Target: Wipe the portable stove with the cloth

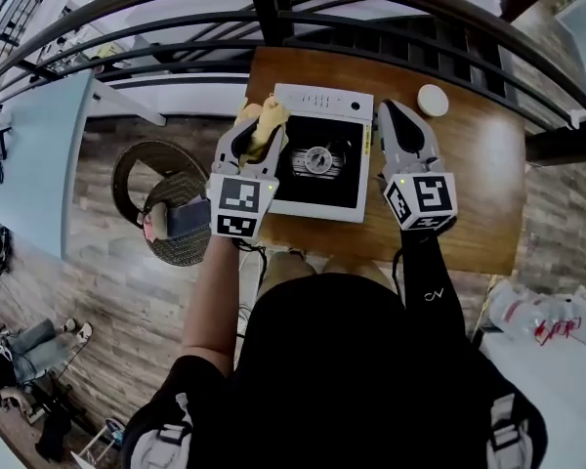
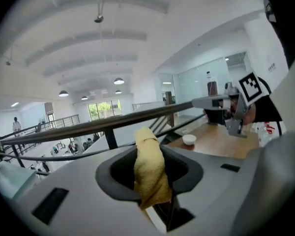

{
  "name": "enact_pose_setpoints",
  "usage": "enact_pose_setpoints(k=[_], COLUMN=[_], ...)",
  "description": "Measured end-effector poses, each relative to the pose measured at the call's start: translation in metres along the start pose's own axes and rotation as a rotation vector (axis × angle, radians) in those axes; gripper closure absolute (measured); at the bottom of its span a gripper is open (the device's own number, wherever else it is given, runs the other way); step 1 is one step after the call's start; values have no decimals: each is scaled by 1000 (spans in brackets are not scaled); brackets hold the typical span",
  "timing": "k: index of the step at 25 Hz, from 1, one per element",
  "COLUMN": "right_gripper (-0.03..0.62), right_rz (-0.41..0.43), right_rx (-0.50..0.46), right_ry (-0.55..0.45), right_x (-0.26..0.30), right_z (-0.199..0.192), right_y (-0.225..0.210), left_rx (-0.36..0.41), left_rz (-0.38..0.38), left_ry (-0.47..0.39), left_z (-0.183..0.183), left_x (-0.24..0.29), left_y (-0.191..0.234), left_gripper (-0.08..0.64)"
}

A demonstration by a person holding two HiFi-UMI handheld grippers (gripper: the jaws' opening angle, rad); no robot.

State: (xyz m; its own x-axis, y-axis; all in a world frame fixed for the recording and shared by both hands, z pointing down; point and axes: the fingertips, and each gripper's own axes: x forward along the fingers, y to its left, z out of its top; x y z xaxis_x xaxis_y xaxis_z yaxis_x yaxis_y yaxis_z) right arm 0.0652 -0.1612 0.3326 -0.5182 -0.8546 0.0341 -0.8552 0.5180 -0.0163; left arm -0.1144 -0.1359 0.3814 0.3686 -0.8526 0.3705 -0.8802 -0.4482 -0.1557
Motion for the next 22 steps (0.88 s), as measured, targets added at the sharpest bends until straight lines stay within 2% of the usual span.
enact_pose_setpoints(k=[5,9,15,22], right_gripper=[591,591,591,591], right_rz=[-10,-21,-39,-42], right_rx=[-13,-15,-19,-31], right_ry=[-14,-16,-13,-14], right_x=[-3,-5,-7,-5], right_z=[9,10,10,10], right_y=[-3,-6,-13,-14], left_rx=[23,30,54,50], left_rz=[19,20,-7,5], left_ry=[-155,-251,-249,-264], left_z=[56,85,88,93], left_x=[10,13,21,22], left_y=[-12,-23,-34,-28], left_gripper=[439,439,439,439])
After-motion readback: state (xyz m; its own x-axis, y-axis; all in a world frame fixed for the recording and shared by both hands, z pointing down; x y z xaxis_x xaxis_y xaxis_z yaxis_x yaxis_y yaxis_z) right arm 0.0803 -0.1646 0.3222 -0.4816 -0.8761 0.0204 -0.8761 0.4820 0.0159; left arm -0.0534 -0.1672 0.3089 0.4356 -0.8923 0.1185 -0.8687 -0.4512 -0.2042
